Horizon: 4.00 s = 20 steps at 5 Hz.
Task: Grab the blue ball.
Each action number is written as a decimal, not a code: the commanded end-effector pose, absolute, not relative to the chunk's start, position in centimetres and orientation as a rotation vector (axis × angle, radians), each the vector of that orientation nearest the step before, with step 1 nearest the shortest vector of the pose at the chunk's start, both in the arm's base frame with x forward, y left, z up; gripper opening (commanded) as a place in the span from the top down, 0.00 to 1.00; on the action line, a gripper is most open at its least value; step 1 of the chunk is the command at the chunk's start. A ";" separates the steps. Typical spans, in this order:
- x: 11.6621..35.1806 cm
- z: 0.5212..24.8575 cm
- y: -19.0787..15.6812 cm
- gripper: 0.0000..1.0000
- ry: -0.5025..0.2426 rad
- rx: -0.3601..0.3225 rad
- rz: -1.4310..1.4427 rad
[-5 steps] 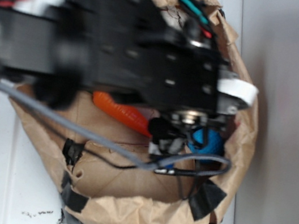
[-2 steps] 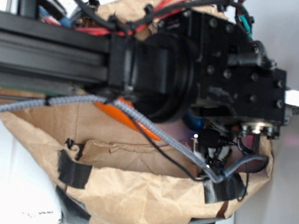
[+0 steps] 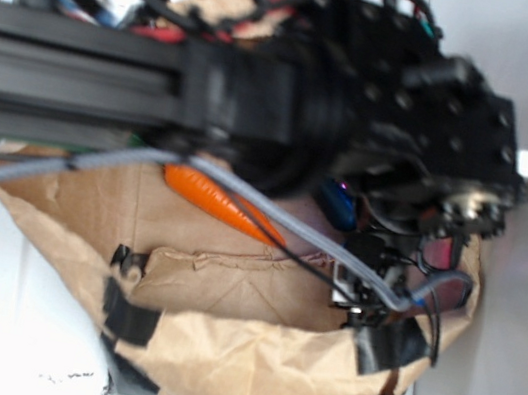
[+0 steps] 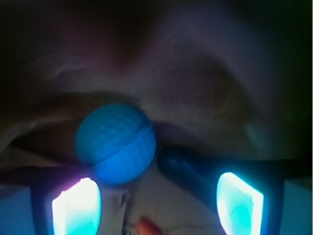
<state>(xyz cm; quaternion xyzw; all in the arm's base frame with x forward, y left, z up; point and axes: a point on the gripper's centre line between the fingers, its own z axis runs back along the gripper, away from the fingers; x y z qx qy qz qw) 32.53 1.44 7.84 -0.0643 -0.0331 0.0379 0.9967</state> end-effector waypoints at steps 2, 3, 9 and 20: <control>32.0 12.6 0.6 0.00 -0.301 -0.163 0.017; 32.4 12.3 0.2 0.00 -0.331 -0.165 0.013; 33.7 6.6 -4.5 0.00 -0.260 -0.231 -0.153; 30.7 16.5 -0.6 1.00 -0.276 -0.123 0.091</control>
